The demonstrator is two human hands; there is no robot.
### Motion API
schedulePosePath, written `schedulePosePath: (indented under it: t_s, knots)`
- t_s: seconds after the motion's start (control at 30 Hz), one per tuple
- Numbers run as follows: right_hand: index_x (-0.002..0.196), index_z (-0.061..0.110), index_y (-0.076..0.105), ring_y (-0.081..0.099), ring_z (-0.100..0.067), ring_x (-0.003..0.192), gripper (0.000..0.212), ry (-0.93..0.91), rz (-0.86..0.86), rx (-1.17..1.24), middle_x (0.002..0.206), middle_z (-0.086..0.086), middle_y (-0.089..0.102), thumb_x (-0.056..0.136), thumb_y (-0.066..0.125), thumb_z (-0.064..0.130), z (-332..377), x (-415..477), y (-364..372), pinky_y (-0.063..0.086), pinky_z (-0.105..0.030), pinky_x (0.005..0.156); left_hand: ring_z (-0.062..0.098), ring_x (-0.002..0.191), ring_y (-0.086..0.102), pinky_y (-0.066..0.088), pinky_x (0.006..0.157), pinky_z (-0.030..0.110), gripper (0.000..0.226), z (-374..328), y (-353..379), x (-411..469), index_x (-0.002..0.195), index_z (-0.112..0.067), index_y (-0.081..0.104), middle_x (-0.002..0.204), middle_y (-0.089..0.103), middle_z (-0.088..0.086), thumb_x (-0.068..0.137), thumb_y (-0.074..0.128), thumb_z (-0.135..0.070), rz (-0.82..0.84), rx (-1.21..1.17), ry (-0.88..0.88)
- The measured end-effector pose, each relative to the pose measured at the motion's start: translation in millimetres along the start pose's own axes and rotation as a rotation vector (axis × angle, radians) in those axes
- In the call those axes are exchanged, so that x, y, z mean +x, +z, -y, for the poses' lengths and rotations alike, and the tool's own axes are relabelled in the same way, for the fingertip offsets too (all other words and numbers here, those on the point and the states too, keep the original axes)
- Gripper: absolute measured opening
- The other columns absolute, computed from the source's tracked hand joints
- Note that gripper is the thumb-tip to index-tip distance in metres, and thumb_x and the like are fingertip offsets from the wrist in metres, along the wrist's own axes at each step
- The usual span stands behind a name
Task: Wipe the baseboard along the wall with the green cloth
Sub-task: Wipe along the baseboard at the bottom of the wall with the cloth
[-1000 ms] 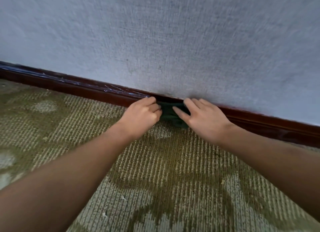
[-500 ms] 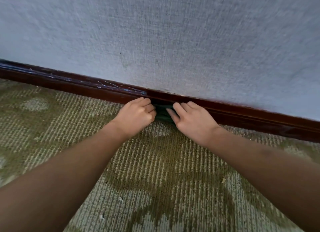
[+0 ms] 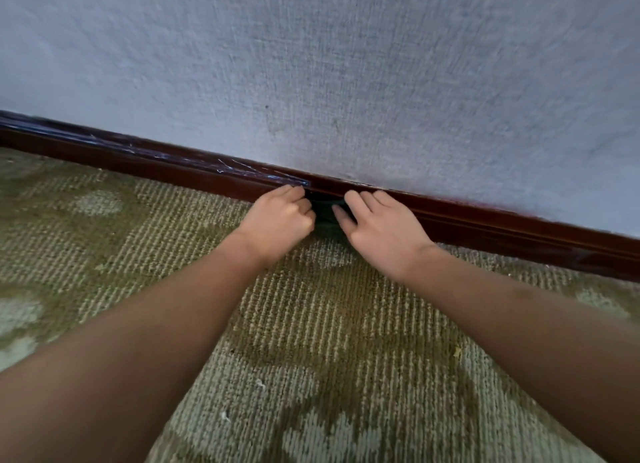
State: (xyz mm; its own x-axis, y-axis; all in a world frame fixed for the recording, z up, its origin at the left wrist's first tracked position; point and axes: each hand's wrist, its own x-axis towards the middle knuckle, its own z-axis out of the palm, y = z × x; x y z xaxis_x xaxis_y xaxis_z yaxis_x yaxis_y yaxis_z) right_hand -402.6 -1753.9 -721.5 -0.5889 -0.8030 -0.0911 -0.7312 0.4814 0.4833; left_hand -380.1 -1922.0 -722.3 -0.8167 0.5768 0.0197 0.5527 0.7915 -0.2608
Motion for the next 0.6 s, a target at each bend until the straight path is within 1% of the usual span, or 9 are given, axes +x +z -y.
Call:
schedulePosePath:
  t_s: [0.03,0.07,0.1,0.13,0.2,0.23,0.3,0.4,0.6]
  knots:
    - [0.137,0.007,0.039,0.054,-0.019,0.100,0.045,0.005,-0.013,-0.017,0.116,-0.005,0.050,0.093,0.043,0.013,0,2,-4,0.041,-0.028,0.084,0.020,0.059,0.064,0.050,0.058,0.022,0.010,3,-2,-3,0.054,-0.010,0.069,0.054,0.064,0.002,0.062,0.065,-0.006,-0.005,-0.004,-0.005]
    - [0.135,0.010,0.045,0.056,-0.017,0.097,0.044,0.014,-0.037,-0.026,0.114,-0.003,0.054,0.091,0.047,0.016,0,3,-8,0.042,-0.026,0.082,0.022,0.060,0.063,0.051,0.058,0.022,0.020,7,-4,-6,0.055,-0.009,0.068,0.055,0.064,0.003,0.067,0.053,-0.005,-0.019,-0.004,-0.017]
    - [0.133,0.012,0.047,0.057,-0.016,0.096,0.044,0.026,-0.060,-0.023,0.112,-0.002,0.056,0.089,0.049,0.018,1,5,-12,0.043,-0.025,0.081,0.023,0.061,0.063,0.051,0.059,0.024,0.025,11,-6,-11,0.057,-0.007,0.068,0.057,0.065,0.005,0.069,0.047,-0.004,-0.044,0.001,-0.030]
    - [0.133,0.011,0.047,0.057,-0.017,0.097,0.044,0.033,-0.072,-0.015,0.113,-0.004,0.055,0.089,0.048,0.017,1,6,-14,0.043,-0.025,0.082,0.024,0.064,0.064,0.052,0.060,0.025,0.021,15,-8,-14,0.059,-0.006,0.069,0.060,0.066,0.007,0.069,0.051,-0.002,-0.053,0.015,-0.045]
    - [0.138,0.005,0.036,0.051,-0.023,0.104,0.047,0.028,-0.092,0.006,0.119,-0.010,0.048,0.092,0.043,0.012,1,11,-19,0.040,-0.029,0.086,0.025,0.068,0.065,0.053,0.062,0.027,0.005,21,-13,-22,0.064,-0.004,0.070,0.066,0.069,0.009,0.064,0.069,0.001,-0.084,0.041,-0.069]
    - [0.140,0.003,0.030,0.048,-0.025,0.107,0.049,0.023,-0.088,0.019,0.121,-0.013,0.043,0.093,0.040,0.010,1,15,-21,0.038,-0.031,0.088,0.025,0.069,0.066,0.053,0.062,0.028,0.006,24,-14,-25,0.064,-0.004,0.070,0.068,0.069,0.009,0.064,0.070,0.002,-0.111,0.039,-0.076]
    - [0.142,0.002,0.025,0.044,-0.028,0.110,0.050,0.036,-0.101,0.041,0.123,-0.015,0.038,0.094,0.038,0.009,-1,22,-25,0.035,-0.034,0.091,0.026,0.069,0.066,0.053,0.062,0.028,0.007,29,-17,-27,0.064,-0.002,0.070,0.068,0.070,0.010,0.069,0.065,0.002,-0.143,0.032,-0.106]
    - [0.143,0.005,0.022,0.040,-0.031,0.115,0.051,0.082,-0.073,0.120,0.129,-0.018,0.033,0.094,0.037,0.009,1,29,-26,0.031,-0.036,0.096,0.028,0.069,0.065,0.053,0.063,0.030,0.005,34,-18,-27,0.064,0.001,0.069,0.068,0.070,0.013,0.064,0.073,0.004,-0.150,0.009,-0.148]
    - [0.145,0.011,0.019,0.037,-0.031,0.120,0.056,0.139,-0.023,0.263,0.132,-0.018,0.028,0.093,0.041,0.008,8,35,-20,0.028,-0.036,0.101,0.032,0.073,0.065,0.056,0.068,0.035,0.006,40,-10,-26,0.070,0.005,0.070,0.071,0.069,0.017,0.065,0.070,0.008,-0.122,-0.037,-0.168]
